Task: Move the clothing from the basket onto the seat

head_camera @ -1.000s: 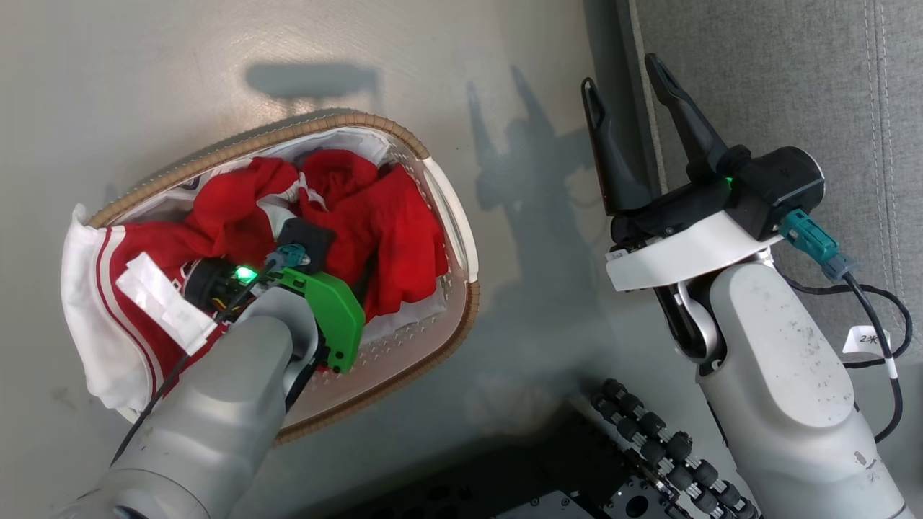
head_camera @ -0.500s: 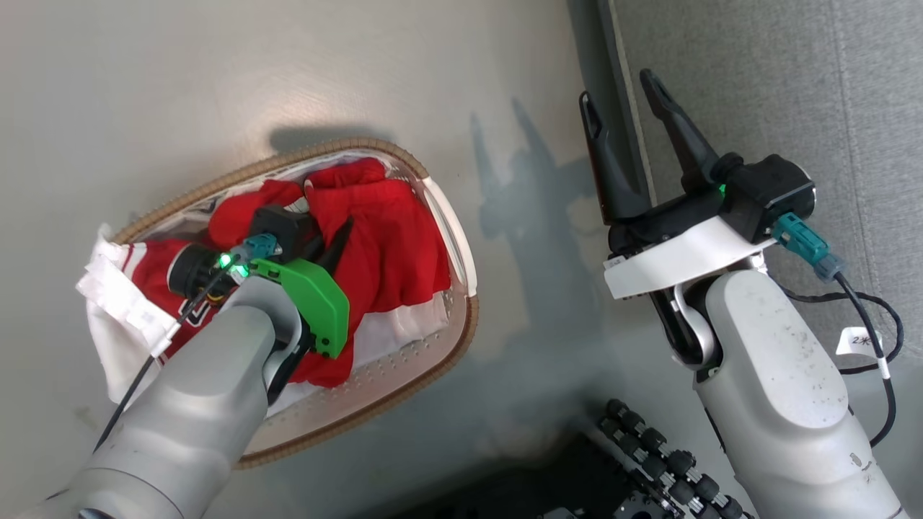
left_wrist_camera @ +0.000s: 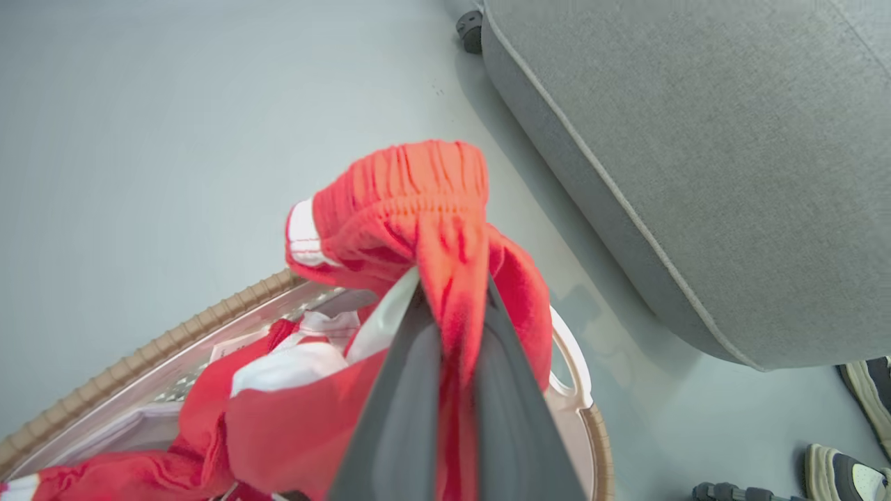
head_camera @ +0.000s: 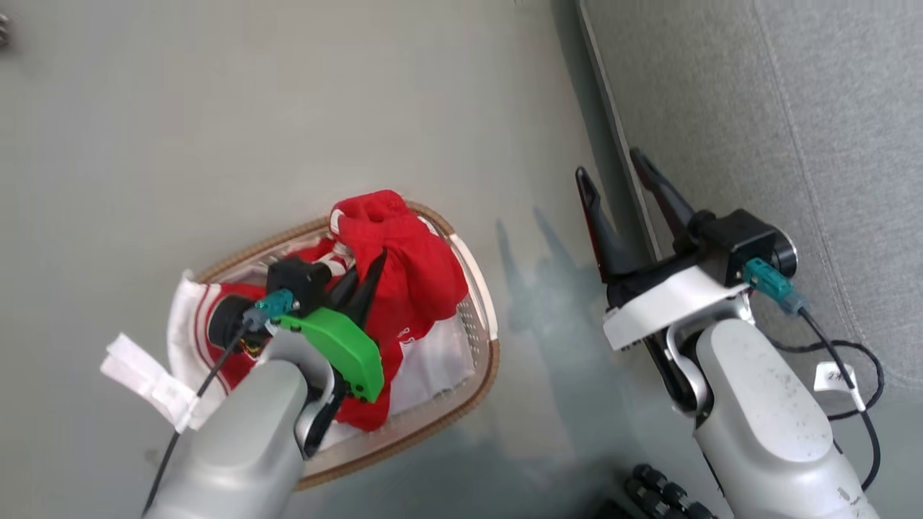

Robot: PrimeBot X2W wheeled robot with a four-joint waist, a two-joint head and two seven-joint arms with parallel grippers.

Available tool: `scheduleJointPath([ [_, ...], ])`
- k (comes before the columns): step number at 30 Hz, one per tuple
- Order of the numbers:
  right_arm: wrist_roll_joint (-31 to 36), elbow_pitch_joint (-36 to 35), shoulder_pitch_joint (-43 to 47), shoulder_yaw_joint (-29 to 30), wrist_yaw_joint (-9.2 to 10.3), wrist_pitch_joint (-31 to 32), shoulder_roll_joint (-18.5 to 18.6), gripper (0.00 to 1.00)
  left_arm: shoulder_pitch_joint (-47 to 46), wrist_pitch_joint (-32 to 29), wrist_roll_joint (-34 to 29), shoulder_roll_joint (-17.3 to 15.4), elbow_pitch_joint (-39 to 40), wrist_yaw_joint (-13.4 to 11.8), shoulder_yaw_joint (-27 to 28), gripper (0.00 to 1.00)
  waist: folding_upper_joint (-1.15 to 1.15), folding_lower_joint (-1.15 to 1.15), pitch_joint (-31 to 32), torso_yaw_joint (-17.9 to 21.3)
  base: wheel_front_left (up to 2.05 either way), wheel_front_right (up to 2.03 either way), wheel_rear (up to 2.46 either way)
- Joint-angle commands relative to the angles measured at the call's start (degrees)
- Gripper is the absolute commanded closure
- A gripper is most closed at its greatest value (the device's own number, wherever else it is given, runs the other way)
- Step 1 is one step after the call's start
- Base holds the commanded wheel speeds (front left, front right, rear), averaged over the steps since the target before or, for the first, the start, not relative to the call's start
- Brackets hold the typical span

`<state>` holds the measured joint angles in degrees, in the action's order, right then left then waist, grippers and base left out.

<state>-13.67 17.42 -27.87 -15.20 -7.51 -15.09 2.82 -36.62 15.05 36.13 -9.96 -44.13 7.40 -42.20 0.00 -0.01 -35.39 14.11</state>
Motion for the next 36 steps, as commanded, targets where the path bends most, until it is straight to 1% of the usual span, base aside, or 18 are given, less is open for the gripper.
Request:
scheduleJointPath([
  [1, 0.5, 0.6, 1.4, 0.1, 0.05, -0.1, 0.2, 0.00, 2.0, 0.2, -1.0, 0.3, 1.2, 0.1, 1.4, 1.00, 0.00, 0.01, 6.6, -3.4, 0.00, 0.00, 0.00],
  [4, 0.8, 1.4, 2.6, 0.2, 0.04, -0.1, 0.2, 0.00, 4.8, 0.2, -3.0, 0.9, 3.9, 0.1, 4.9, 1.00, 0.00, 0.01, 9.4, -4.3, 0.00, 0.00, 0.00],
  [8, 0.4, 2.5, 4.2, 0.2, 0.04, -0.1, 0.3, 0.00, 7.9, 0.2, -5.1, 1.4, 7.7, 0.1, 8.4, 1.00, 0.00, 0.01, 12.8, -5.4, 0.00, 0.00, 0.00],
  [17, -0.8, 4.0, 8.7, 0.1, 0.04, -0.1, 0.2, 0.00, 11.2, 0.1, -8.8, 2.7, 16.4, 0.1, 13.6, 1.00, 0.00, 0.01, 20.6, -7.2, 0.00, 0.00, 0.00],
  [27, -1.2, 5.0, 12.5, -0.5, 0.04, -0.1, 0.2, 0.00, 13.0, 0.1, -10.5, 3.5, 25.5, 0.1, 17.5, 1.00, 0.00, 0.01, 26.5, -7.5, 0.00, 0.00, 0.00],
  [36, -0.7, 5.3, 14.8, -1.3, 0.04, -0.1, 0.2, 0.00, 12.2, 0.1, -11.6, 4.2, 31.6, 0.1, 20.2, 1.00, 0.00, 0.01, 28.8, -7.5, 0.00, 0.00, 0.00],
])
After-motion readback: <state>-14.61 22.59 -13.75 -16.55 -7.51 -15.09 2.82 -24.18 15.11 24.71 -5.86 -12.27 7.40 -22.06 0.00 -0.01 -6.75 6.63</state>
